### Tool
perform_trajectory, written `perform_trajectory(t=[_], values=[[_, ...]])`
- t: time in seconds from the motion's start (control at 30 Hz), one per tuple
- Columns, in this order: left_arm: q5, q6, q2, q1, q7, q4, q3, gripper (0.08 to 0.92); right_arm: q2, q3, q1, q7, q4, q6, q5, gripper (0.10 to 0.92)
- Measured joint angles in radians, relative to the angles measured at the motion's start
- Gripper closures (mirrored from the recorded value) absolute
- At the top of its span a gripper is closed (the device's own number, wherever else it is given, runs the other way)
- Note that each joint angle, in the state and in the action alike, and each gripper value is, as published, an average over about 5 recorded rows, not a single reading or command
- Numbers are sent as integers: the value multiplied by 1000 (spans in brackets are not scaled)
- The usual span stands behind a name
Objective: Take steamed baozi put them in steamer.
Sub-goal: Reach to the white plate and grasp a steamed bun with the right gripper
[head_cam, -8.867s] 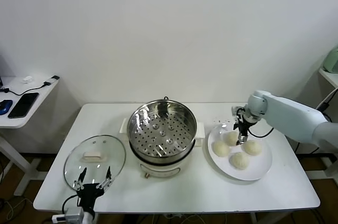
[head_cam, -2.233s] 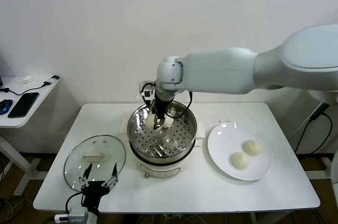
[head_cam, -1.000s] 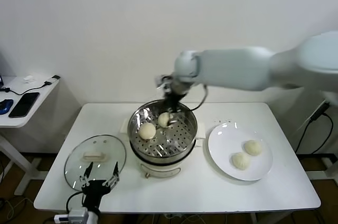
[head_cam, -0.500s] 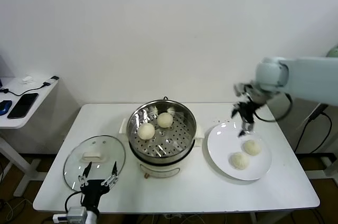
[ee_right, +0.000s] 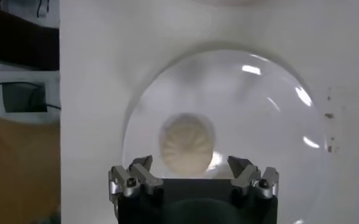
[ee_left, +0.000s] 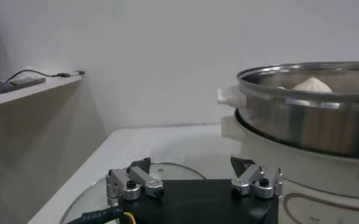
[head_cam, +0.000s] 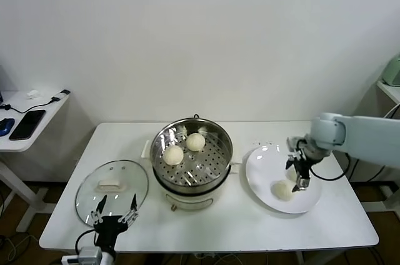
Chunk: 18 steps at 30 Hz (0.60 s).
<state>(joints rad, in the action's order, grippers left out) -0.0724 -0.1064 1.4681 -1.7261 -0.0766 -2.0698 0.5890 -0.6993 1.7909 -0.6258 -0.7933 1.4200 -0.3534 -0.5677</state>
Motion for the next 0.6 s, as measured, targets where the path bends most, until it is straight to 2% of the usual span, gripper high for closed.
perform_trajectory(t=[0.5, 0.6], values=[[5, 1, 1, -4, -1, -3, -5, 177, -24, -116, 157, 39, -66, -14, 68, 203], [4, 1, 0, -4, -1, -4, -5, 177, -29, -125, 168, 38, -70, -16, 78, 228]])
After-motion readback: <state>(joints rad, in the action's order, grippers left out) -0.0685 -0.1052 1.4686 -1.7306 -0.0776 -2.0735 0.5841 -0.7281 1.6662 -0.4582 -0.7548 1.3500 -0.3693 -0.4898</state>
